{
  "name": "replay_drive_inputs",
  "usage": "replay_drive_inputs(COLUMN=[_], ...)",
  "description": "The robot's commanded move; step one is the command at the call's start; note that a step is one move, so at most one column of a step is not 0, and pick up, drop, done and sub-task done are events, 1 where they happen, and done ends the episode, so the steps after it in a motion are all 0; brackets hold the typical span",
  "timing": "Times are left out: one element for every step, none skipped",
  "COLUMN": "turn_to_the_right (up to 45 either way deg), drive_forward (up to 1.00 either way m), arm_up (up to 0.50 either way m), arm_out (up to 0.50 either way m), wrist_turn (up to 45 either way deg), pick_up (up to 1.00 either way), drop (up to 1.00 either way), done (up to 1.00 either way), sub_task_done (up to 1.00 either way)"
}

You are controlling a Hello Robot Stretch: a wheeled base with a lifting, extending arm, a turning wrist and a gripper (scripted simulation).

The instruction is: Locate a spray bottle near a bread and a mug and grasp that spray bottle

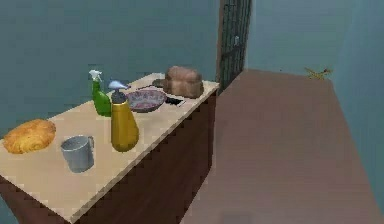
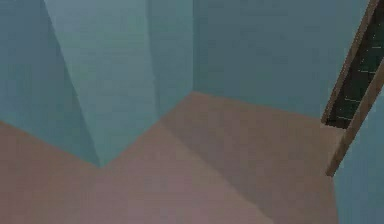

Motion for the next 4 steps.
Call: replay_drive_inputs(turn_to_the_right=[45.0,21.0,0.0,45.0], drive_forward=[0.0,0.0,0.2,0.0], arm_up=[0.0,0.0,0.0,0.0], arm_out=[0.0,0.0,0.0,0.0], wrist_turn=[0.0,0.0,0.0,0.0], pick_up=[0.0,0.0,0.0,0.0], drop=[0.0,0.0,0.0,0.0], done=[0.0,0.0,0.0,0.0], sub_task_done=[0.0,0.0,0.0,0.0])
